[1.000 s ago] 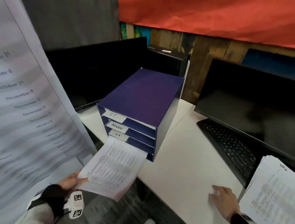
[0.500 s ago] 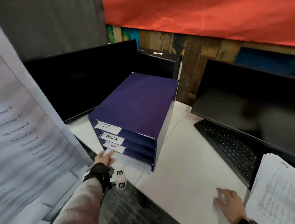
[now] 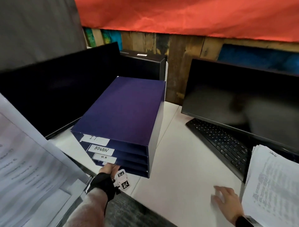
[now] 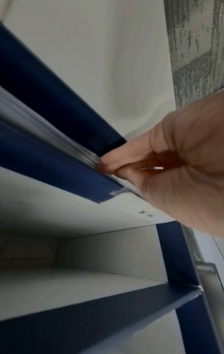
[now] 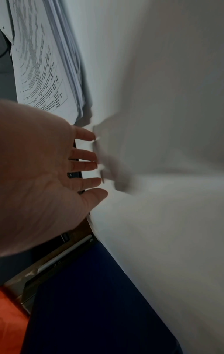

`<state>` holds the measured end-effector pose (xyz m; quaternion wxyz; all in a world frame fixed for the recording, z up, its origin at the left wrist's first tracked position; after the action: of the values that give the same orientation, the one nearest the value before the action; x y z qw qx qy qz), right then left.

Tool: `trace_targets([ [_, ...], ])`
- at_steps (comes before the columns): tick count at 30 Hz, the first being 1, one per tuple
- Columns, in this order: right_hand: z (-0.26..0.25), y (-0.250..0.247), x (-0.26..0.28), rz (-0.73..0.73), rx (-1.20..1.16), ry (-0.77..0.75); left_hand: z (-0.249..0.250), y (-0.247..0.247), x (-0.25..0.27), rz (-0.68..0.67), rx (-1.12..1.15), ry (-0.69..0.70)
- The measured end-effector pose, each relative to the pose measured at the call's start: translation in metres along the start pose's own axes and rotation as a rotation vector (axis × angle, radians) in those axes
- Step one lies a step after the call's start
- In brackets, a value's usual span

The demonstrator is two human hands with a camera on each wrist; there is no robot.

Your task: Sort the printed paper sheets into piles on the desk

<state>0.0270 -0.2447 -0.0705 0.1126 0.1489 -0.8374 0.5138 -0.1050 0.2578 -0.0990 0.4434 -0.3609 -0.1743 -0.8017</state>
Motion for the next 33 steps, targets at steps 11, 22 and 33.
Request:
trace_targets([
  [11, 0.017, -0.049, 0.022, 0.168, -0.228, -0.112, 0.002, 0.057, 0.084, -0.176, -1.223, 0.222],
  [22, 0.19, -0.126, 0.042, 0.171, -0.134, 0.466, -0.143, 0.357, 0.232, -0.835, -0.998, 0.349],
  [33, 0.233, -0.11, 0.044, -0.025, -0.186, 0.376, -0.224, 0.436, 0.267, -0.86, -0.942, 0.209],
])
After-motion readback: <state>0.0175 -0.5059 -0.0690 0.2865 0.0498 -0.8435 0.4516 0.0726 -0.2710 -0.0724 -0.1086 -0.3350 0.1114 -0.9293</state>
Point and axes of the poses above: each hand's wrist, its own x-axis away from the middle knuckle, its own y-axis out of the palm, z = x × y, the point moved 8 cm from there along -x, towards the middle knuckle, and after that the axes turned 2 degrees about -z, right-handed, at the moved point
